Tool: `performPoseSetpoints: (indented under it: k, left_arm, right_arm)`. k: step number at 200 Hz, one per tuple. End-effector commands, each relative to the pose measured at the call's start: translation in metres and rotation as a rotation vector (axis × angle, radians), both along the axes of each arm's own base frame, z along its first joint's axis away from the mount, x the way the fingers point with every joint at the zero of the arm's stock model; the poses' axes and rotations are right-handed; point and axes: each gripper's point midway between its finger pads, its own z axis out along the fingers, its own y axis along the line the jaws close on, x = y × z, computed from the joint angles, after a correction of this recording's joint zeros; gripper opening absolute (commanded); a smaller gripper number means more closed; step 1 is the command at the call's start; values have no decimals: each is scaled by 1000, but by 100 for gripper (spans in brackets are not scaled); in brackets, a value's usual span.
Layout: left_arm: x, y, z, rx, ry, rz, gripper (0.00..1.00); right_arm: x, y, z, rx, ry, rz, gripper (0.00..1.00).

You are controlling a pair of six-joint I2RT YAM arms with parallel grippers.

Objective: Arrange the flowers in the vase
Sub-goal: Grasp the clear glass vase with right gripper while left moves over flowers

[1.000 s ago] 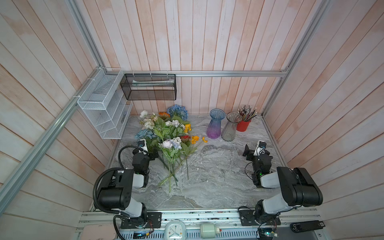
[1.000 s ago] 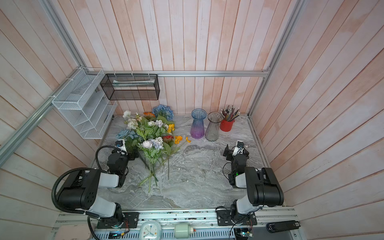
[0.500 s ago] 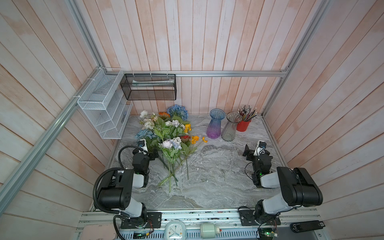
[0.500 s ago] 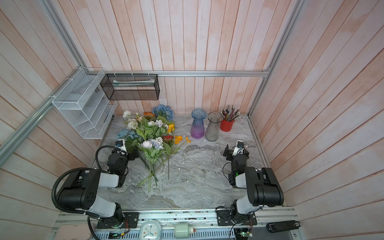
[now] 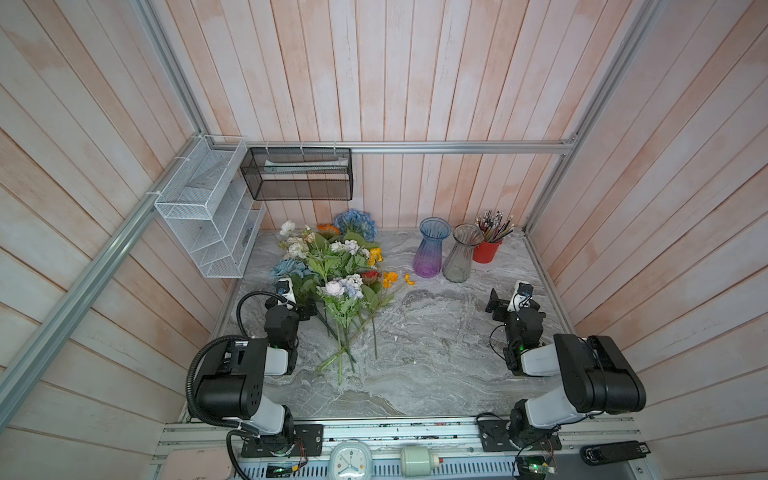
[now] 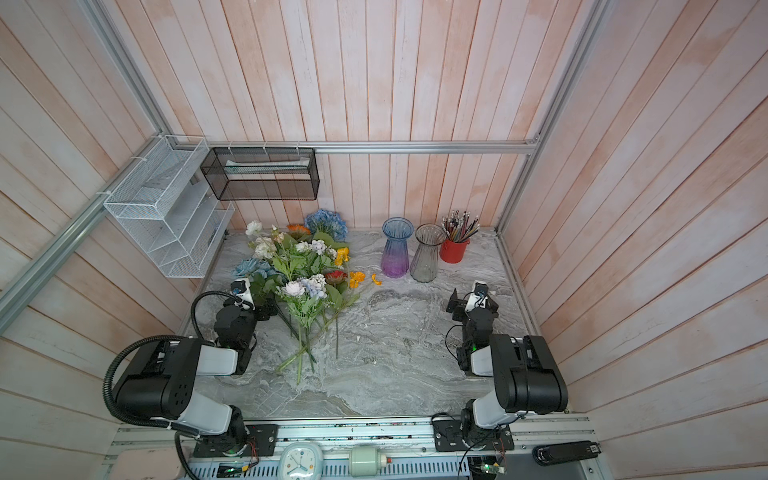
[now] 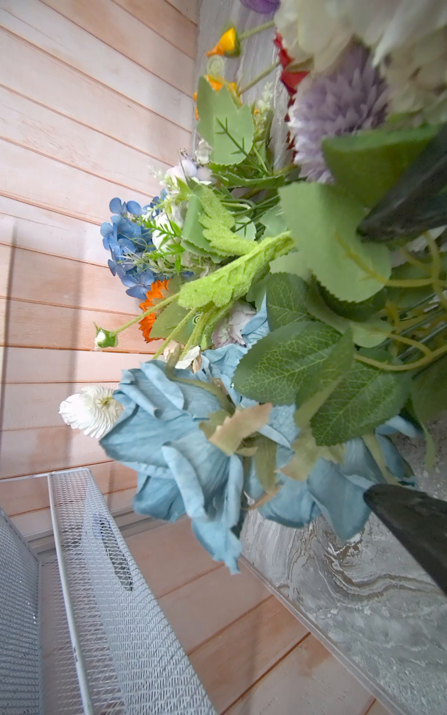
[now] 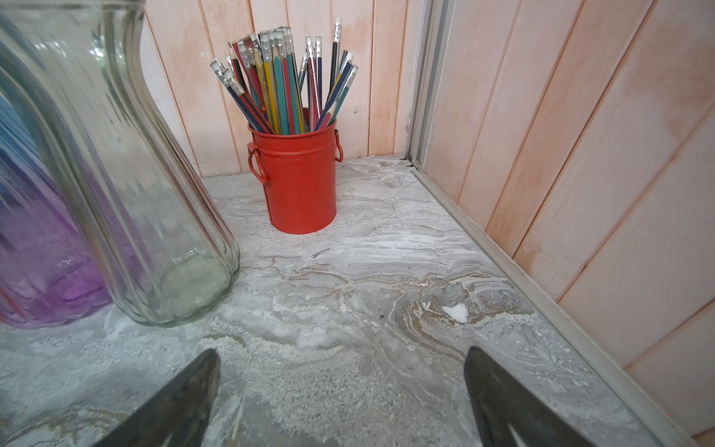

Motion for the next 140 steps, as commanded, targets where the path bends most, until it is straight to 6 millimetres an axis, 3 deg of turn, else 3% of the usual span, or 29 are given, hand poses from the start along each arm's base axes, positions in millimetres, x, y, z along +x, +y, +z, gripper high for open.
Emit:
performPoseSetpoints:
  k: [1,38,75,104,140]
  left_arm:
    - [0,8,23,-9,-40,43,100]
    - [-11,25,60,-88,-76,164,100]
    - [-11,18,97,-222,-112,148,100]
    - [-9,-16,129,-281,-138,15,100]
    - [-1,-66,144,-333,-113,-171,100]
  right_arm:
    - [-3,-5,24,-11,-48,-32,98]
    - [-2,-4,58,37,-62,-37,96]
    - [4,38,86,63,-92,149,96]
    - [13,83,92,58,-101,323,97]
    - [46,106,92,51,-108,397,97]
